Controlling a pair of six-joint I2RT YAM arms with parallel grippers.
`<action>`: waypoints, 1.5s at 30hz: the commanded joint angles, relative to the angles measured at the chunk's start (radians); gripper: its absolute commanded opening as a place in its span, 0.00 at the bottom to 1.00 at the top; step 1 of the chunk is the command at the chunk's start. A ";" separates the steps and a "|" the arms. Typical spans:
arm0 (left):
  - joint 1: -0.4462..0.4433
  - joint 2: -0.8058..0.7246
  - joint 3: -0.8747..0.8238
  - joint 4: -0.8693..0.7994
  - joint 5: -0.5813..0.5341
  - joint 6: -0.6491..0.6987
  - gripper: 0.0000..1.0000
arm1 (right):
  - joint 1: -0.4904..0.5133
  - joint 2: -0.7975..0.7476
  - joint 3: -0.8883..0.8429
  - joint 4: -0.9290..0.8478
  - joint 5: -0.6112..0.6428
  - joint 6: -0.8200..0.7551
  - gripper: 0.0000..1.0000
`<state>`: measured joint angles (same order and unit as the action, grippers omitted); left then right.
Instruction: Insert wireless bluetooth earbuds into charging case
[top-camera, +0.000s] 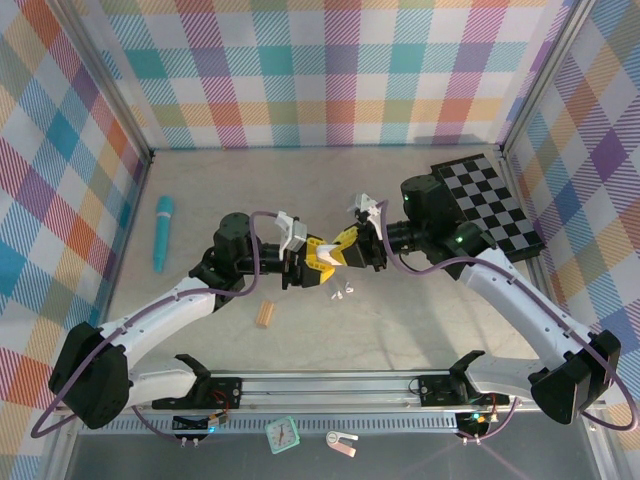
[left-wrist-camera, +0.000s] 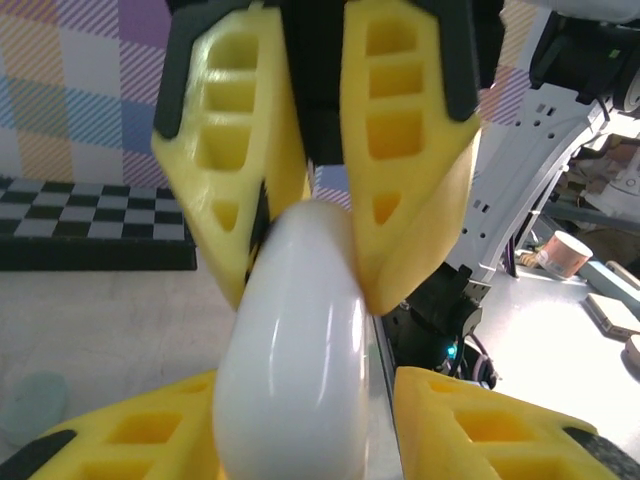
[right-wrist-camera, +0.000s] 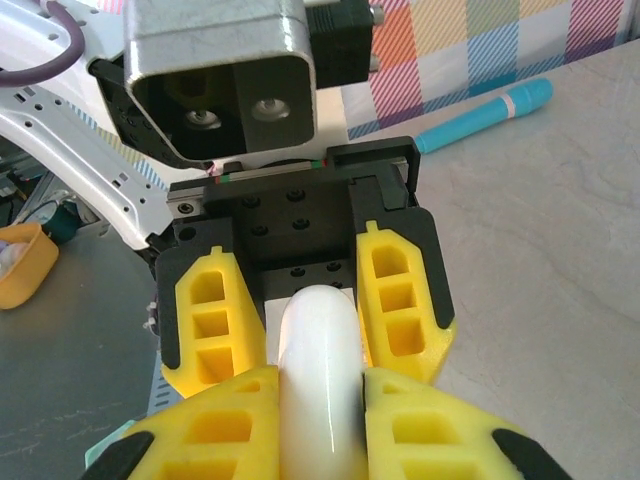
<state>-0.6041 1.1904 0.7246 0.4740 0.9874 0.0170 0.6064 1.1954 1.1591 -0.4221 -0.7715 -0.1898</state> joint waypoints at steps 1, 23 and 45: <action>-0.008 0.010 0.007 0.094 0.038 -0.045 0.40 | 0.005 -0.017 -0.022 0.057 -0.023 0.006 0.07; -0.008 0.004 -0.008 0.103 0.030 -0.048 0.42 | 0.003 -0.096 -0.111 0.192 0.010 0.084 0.07; -0.008 0.009 -0.011 0.122 0.029 -0.054 0.41 | 0.003 -0.101 -0.137 0.241 0.038 0.133 0.05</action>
<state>-0.6048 1.2034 0.7219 0.5579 1.0042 -0.0528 0.6090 1.1095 1.0393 -0.2256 -0.7292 -0.0757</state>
